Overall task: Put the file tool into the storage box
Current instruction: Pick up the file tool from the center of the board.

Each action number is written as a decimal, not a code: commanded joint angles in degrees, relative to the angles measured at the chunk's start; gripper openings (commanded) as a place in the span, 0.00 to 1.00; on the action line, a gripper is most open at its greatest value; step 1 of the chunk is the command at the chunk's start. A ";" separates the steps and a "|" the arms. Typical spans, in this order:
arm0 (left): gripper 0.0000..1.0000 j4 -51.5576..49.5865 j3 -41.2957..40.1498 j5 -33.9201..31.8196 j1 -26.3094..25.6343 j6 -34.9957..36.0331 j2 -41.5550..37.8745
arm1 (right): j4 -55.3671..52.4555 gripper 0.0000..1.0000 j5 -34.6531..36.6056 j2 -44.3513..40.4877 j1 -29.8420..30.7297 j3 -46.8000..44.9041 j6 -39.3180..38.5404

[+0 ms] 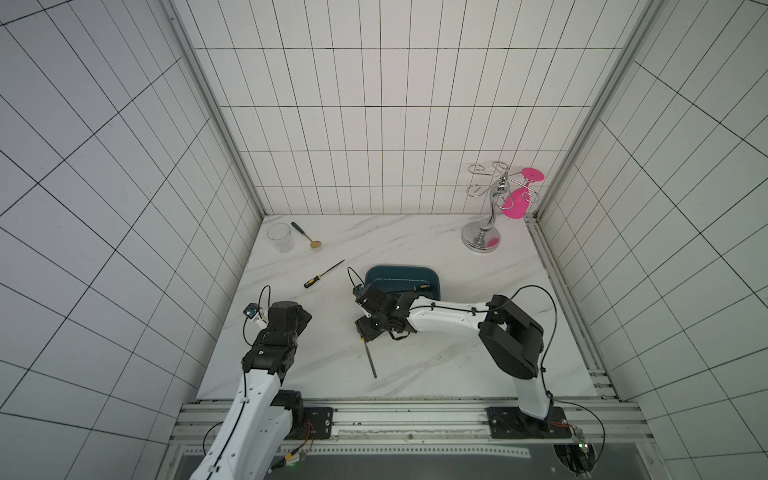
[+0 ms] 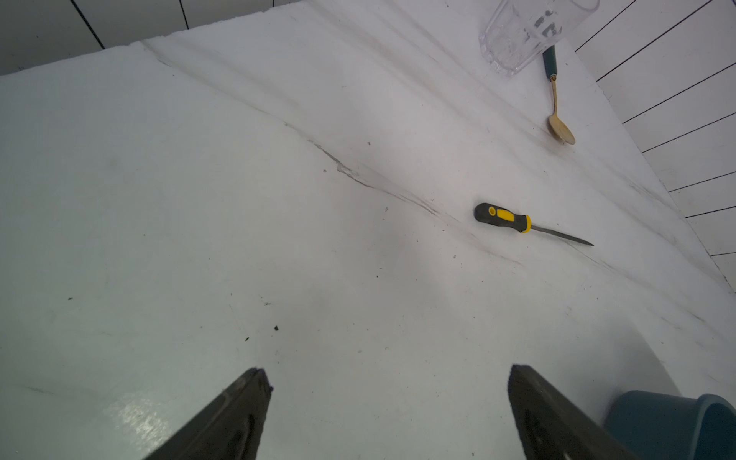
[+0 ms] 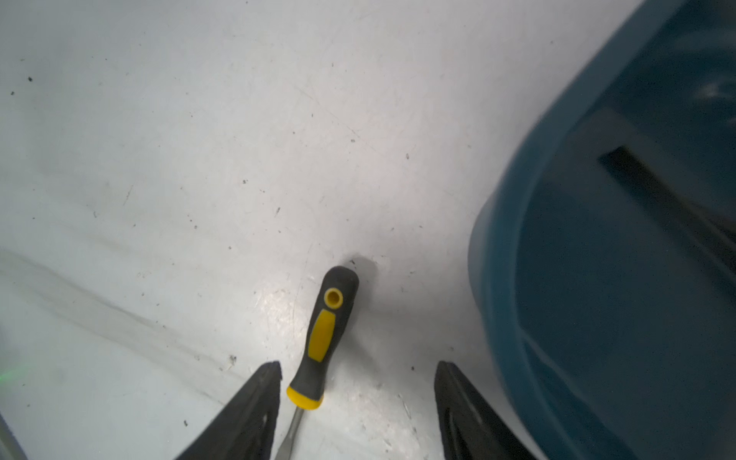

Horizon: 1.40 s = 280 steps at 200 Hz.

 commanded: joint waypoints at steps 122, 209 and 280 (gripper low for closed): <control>0.98 0.85 -1.71 2.46 0.61 -1.54 -5.11 | -3.87 0.54 5.16 6.17 2.61 6.51 6.34; 0.98 -0.14 -0.78 2.94 0.62 -1.19 -5.94 | -3.78 0.21 6.73 4.69 3.60 5.66 5.68; 0.98 -1.89 0.17 3.41 0.61 -1.36 -7.50 | -5.42 0.09 5.36 -7.69 3.80 3.71 5.46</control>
